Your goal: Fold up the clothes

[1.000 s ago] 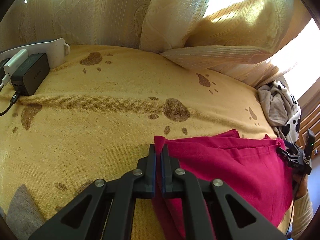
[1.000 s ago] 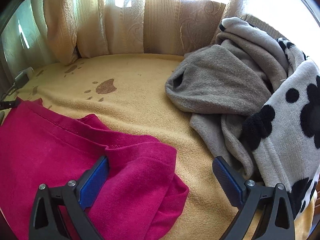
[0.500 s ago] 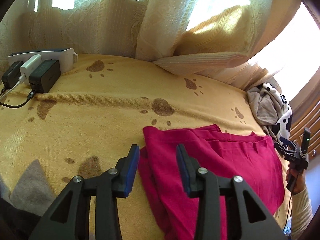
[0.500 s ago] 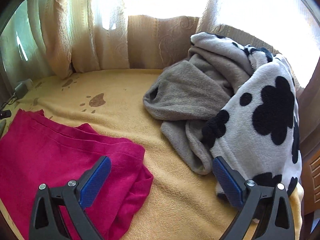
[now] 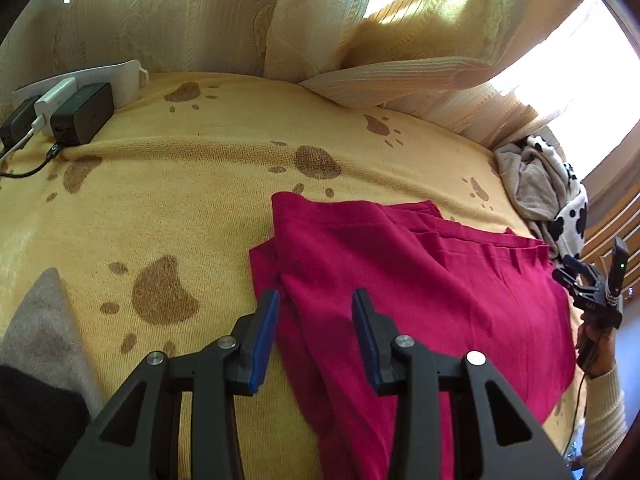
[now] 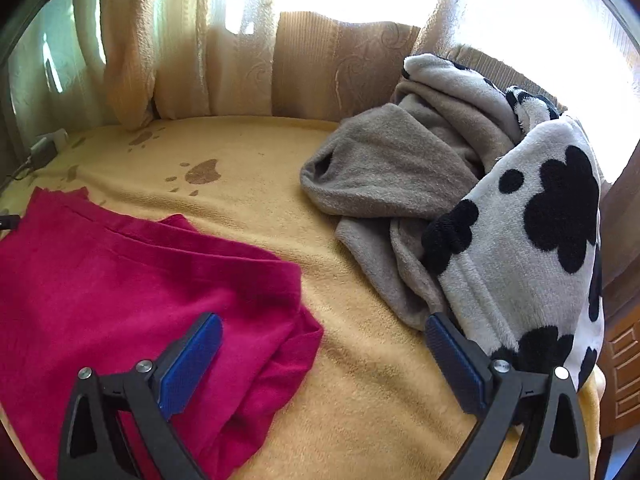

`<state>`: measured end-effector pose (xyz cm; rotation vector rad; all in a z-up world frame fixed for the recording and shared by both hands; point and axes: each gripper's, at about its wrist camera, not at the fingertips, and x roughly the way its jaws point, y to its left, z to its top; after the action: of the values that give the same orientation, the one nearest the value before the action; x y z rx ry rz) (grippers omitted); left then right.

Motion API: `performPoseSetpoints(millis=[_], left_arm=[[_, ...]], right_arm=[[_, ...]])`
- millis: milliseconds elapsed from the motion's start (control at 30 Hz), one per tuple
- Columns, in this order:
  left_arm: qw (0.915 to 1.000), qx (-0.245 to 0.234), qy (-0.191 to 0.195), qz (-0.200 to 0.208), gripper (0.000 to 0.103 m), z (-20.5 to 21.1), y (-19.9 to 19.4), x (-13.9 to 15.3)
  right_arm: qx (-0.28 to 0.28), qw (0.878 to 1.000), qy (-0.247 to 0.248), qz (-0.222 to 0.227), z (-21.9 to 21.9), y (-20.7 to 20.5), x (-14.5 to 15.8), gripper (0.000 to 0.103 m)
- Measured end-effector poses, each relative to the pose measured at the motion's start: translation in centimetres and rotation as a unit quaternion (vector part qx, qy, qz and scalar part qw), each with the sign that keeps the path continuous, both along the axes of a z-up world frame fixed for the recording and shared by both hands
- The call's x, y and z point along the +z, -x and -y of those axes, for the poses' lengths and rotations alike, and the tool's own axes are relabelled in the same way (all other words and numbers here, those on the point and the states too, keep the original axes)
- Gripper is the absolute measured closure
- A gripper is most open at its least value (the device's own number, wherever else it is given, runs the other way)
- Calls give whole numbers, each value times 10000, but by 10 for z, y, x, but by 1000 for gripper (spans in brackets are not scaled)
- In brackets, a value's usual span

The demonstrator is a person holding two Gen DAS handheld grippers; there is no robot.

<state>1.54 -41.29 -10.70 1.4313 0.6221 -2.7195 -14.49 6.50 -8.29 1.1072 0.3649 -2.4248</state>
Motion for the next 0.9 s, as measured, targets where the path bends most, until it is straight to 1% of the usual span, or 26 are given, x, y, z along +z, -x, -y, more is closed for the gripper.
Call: performPoseSetpoints(millis=[67,100,167,233,267,300,333,367,433,567,667,733,800,900], left_arm=[[9997,-70,-245,-31,57,-2,-24,3],[9992,-107,-378,-44,52,-3,-36,4],[9973,-168,-705,-60,46,-4,-63,3],[9937,-196,-1100,-47,35,-6,-85,-2],[9914,-173,-1297,-37,32,-7,-93,-5],[9889,-136,-1479,-32,28,-8,-98,-8],[9870,-99,-1603,-35,24,-8,-101,-11],[9862,-61,-1652,-49,24,-9,-102,-13],[9874,20,-1584,-24,24,-11,-98,-15],[9931,19,-1151,224,24,-22,-90,-19],[9956,-83,-890,276,24,-33,-93,-19],[9955,-185,-898,238,24,-38,-98,-20],[9956,-260,-881,186,25,-39,-102,-20],[9955,-320,-874,195,25,-39,-101,-19]], right_arm=[[140,9981,543,236,-16,-22,7,0],[213,9953,840,429,-24,-32,9,0],[354,9843,1473,907,-41,-53,5,0],[406,9700,1995,1329,-56,-73,-4,0],[406,9639,2173,1483,-63,-83,-9,0],[395,9616,2229,1553,-66,-92,-12,0],[385,9602,2260,1595,-68,-100,-14,0],[377,9613,2229,1574,-66,-105,-16,0],[320,9602,2289,1565,-65,-107,-18,0],[169,9549,2477,1629,-60,-102,-22,0],[156,9611,2257,1584,-54,-105,-23,0],[162,9645,2124,1563,-50,-107,-24,0],[261,9653,2064,1576,-48,-113,-25,0],[462,9707,1842,1470,-37,-122,-25,0]])
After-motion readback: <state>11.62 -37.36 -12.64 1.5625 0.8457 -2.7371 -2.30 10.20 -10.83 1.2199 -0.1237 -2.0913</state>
